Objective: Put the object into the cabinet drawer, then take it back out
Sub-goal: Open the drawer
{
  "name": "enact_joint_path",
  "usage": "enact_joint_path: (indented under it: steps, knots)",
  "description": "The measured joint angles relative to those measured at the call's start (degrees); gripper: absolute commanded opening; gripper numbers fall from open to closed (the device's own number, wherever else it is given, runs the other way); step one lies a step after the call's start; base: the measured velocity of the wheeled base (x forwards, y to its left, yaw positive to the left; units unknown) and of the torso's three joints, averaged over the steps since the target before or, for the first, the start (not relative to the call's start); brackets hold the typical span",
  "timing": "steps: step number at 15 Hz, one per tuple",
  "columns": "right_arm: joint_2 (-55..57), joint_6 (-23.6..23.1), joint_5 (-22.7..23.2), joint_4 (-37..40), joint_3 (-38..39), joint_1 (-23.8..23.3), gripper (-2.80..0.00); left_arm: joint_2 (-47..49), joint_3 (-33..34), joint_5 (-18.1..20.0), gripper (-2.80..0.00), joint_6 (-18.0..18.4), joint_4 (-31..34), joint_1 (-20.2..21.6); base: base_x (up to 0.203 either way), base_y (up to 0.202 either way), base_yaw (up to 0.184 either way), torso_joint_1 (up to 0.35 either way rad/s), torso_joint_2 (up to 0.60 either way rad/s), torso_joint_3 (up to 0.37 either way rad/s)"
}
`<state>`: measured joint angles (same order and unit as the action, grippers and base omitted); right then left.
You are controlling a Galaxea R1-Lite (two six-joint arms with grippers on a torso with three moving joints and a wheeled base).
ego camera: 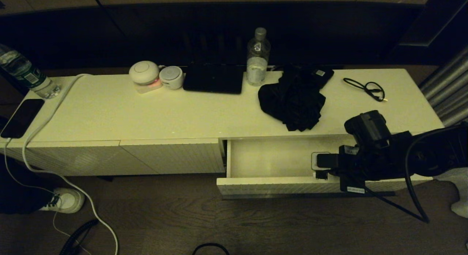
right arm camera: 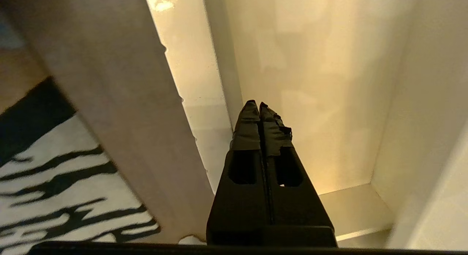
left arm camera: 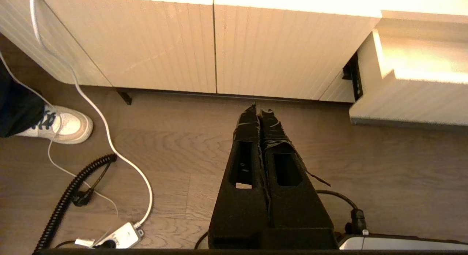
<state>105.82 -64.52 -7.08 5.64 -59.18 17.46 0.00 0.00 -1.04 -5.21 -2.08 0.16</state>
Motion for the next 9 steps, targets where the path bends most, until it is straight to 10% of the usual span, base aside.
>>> enact_joint_path:
  steps: [9]
  knots:
    - [-2.32, 0.24, 0.45, 0.24, 8.56, 1.66, -2.8, 0.0, 0.0, 0.0, -2.8, -0.04, 0.0, 0.0, 0.0, 0.0, 0.0, 0.0, 0.0, 0.0]
